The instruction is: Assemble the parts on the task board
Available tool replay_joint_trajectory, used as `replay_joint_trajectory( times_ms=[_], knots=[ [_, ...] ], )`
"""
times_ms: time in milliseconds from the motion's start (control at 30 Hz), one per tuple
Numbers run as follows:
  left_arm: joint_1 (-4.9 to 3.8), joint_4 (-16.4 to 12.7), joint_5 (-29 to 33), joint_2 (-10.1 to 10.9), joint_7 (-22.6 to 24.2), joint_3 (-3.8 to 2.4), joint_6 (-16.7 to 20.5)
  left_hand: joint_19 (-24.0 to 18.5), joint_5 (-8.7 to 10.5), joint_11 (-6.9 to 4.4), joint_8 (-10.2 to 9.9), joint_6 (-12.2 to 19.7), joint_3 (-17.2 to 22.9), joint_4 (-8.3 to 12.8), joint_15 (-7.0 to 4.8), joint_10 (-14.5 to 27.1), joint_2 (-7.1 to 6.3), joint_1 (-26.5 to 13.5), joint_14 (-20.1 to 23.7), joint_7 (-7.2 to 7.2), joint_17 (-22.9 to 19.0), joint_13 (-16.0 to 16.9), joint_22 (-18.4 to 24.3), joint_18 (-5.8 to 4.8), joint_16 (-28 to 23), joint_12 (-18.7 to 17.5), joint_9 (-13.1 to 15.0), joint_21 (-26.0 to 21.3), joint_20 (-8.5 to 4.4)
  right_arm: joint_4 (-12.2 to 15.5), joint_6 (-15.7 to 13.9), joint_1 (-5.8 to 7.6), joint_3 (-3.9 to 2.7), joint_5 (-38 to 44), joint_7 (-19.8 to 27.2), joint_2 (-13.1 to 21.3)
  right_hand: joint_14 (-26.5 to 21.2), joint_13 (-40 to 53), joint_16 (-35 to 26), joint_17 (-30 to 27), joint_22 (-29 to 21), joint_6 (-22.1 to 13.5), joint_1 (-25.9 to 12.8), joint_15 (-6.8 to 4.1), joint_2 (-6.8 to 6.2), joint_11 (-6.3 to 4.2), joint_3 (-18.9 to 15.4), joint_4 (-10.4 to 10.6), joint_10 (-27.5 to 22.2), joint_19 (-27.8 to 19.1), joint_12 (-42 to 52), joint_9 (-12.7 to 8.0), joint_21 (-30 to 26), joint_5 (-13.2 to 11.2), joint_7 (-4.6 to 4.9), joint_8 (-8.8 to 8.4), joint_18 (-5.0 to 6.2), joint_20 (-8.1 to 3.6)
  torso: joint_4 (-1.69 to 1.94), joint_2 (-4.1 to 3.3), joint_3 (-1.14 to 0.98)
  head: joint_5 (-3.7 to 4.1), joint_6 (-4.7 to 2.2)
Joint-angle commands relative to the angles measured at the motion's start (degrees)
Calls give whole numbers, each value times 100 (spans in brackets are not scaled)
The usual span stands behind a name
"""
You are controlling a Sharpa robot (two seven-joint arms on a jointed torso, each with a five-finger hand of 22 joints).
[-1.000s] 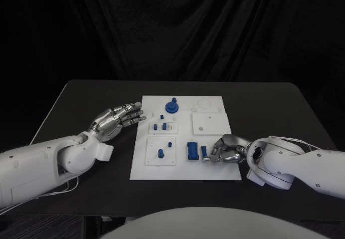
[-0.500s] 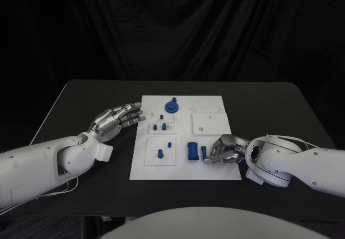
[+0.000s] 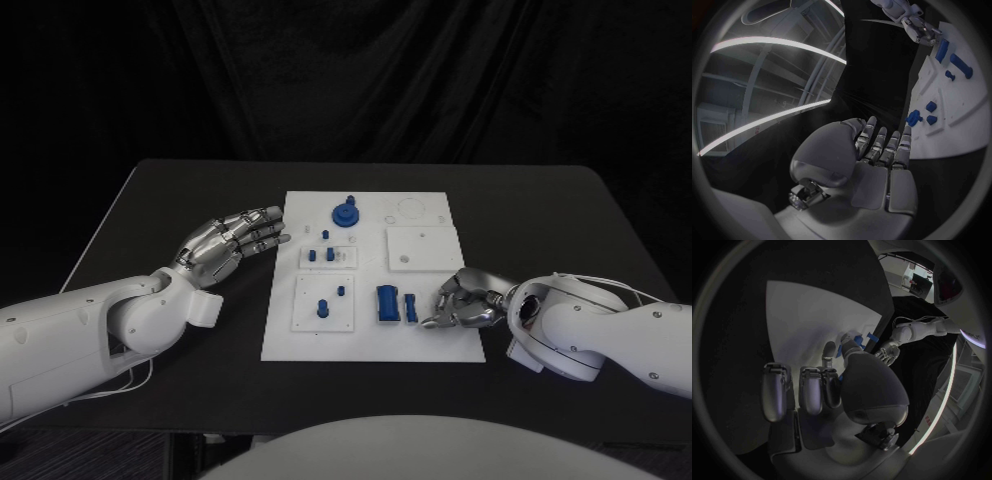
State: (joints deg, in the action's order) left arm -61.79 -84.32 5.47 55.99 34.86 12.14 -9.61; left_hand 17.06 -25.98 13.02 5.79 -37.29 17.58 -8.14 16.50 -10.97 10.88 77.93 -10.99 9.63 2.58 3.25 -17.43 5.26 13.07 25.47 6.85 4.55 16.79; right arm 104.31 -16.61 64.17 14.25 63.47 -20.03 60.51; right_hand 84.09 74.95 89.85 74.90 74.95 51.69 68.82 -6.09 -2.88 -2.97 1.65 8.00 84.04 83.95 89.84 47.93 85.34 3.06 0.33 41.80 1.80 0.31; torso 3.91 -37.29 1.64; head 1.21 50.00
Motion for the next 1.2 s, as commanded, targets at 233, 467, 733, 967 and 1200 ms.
replay_joint_trajectory(
  times_ms=[233, 467, 733, 967, 1200],
  knots=[
    [-183, -146, 19, -83, 295, -7, 334, -305, -108, 98, 66, -92, 102, -7, -37, -127, -84, -90, 0, 30, -2, 11, 252, -101, 40, 95, 20, -95, -19, -129, -1925, 379, -9, -1151, 2022, 13, 159, 1147, -799, 132, 777, -444, -883, 86, 535, 109, -604, 876, 222, -333, -197, -118, -1432, 1062, 150, -174, 301, 89, -19, 82, -19, 57, 0],
    [-462, -145, 4, -262, 387, -7, 369, -843, -33, 65, 14, 87, -105, -429, -140, -130, -169, -348, 82, 30, -11, -5, 652, -13, 18, 14, -32, -247, -41, -581, -2036, 517, -6, -3231, 4064, -202, -2500, -2063, -3693, -3425, -735, -759, -937, 638, 1050, 604, -764, 859, -3915, -2651, -2734, -899, -5145, 1738, 652, -770, 780, 558, -85, 254, -51, 26, 0],
    [-524, 66, 1, -545, 692, -7, 326, -1405, 317, -295, -250, 951, -1139, -879, -501, 297, 6, -959, 752, 30, -120, -64, 1196, 238, -681, -641, -213, -339, -161, -1131, -897, 469, -3, -4460, 5480, -452, -6772, -4241, -6455, -5175, -4517, -2514, -857, 2219, 1020, 1884, -1376, 879, -7473, -7231, -5876, -2322, -8340, 920, 881, -2334, 192, 1656, -168, 459, -81, -40, 0],
    [-474, 225, -15, -763, 1012, -7, 325, -1615, 975, -1008, -387, 2112, -2506, -865, -854, 896, 296, -730, 1099, -613, -258, -167, 1501, 403, -1307, -1535, -476, -390, -366, -1409, -541, 271, -3, -4723, 6138, -532, -8342, -6529, -8446, -7101, -6351, -4231, -572, 1609, 75, 781, -958, 893, -8344, -8191, -7747, -4171, -8433, 516, -387, -3753, 179, 1658, -254, 659, -85, -132, 0],
    [-396, 379, -185, -913, 1174, -7, 426, -1679, 1216, -1412, -437, 2619, -3044, -862, -955, 1077, 349, -615, 1099, -1084, -258, -222, 1655, 376, -1307, -1914, -539, -430, -482, -1617, -503, 110, -3, -4775, 6330, -596, -8376, -6996, -8643, -7320, -6658, -4321, -606, 1578, -35, 635, -852, 906, -8368, -8245, -8053, -4442, -8448, 464, -557, -3969, 194, 1661, -311, 803, -103, -223, 0]
  ],
)
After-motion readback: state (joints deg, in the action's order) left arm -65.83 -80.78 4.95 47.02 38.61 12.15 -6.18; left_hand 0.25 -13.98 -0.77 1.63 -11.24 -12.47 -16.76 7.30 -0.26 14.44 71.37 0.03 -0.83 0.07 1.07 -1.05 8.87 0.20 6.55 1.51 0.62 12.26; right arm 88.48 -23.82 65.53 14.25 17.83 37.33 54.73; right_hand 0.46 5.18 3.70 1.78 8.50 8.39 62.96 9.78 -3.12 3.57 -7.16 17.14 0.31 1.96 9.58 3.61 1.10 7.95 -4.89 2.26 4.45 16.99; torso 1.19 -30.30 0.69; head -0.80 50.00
